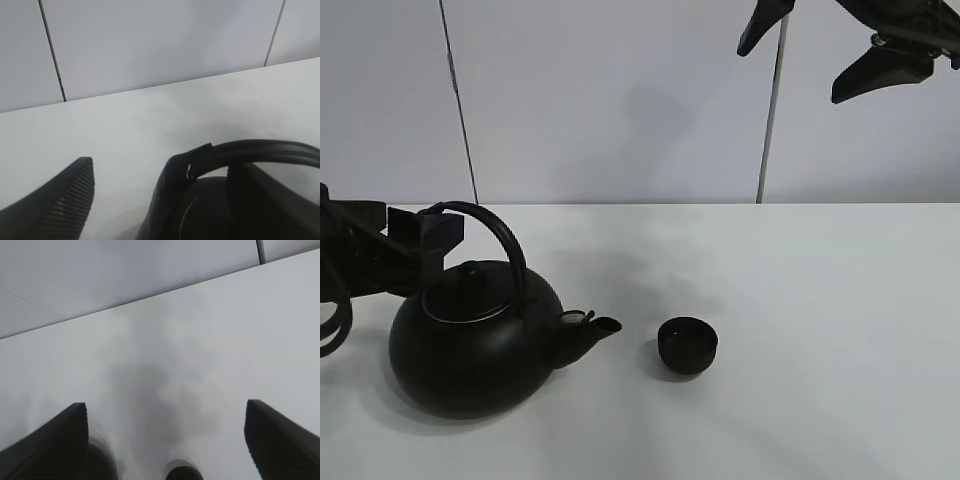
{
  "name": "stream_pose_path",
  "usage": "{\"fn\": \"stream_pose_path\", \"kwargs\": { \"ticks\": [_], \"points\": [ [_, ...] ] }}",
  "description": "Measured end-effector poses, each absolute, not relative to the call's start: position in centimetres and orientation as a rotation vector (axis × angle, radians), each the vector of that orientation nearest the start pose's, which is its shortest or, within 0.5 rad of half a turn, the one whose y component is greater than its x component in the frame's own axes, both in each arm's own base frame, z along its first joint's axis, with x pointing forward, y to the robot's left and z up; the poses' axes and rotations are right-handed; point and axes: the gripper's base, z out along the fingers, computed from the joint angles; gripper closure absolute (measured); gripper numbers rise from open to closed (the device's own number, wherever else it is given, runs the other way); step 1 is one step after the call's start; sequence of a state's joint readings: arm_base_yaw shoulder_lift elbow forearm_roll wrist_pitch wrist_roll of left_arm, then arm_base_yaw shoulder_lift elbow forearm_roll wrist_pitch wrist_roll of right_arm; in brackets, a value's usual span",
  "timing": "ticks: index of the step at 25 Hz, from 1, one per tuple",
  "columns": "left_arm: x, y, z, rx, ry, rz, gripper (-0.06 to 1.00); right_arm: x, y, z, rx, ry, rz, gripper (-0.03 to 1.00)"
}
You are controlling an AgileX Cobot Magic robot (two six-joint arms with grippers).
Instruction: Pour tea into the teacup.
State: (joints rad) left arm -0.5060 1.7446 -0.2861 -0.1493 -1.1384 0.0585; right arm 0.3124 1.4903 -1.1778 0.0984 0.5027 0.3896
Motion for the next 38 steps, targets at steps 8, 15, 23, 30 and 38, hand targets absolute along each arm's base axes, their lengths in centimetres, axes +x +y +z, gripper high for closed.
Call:
{"fn": "stream_pose_path", "kwargs": {
  "ticks": [8, 15, 23, 30, 38],
  "points": [
    [21.6, -10.9, 13.0, 0.389, 1.783, -0.254, 0.4, 31.6, 10.6, 31.3, 0.166, 2.333, 0.456, 0.38],
    [21.3, -10.9, 12.8, 0.409, 1.787, -0.261, 0.4, 31.6, 10.6, 31.3, 0.166, 2.333, 0.456, 0.38],
    [19.8, -10.1, 14.4, 0.398, 1.741, -0.273, 0.4, 31.6, 10.6, 31.3, 0.166, 2.333, 0.456, 0.38],
    [18.9, -9.6, 16.6, 0.398, 1.772, -0.29, 0.4, 31.6, 10.6, 31.3, 0.166, 2.333, 0.456, 0.38],
    [19.4, -10.5, 19.6, 0.406, 1.898, -0.359, 0.4, 31.6, 10.6, 31.3, 0.166, 2.333, 0.456, 0.38]
  ]
}}
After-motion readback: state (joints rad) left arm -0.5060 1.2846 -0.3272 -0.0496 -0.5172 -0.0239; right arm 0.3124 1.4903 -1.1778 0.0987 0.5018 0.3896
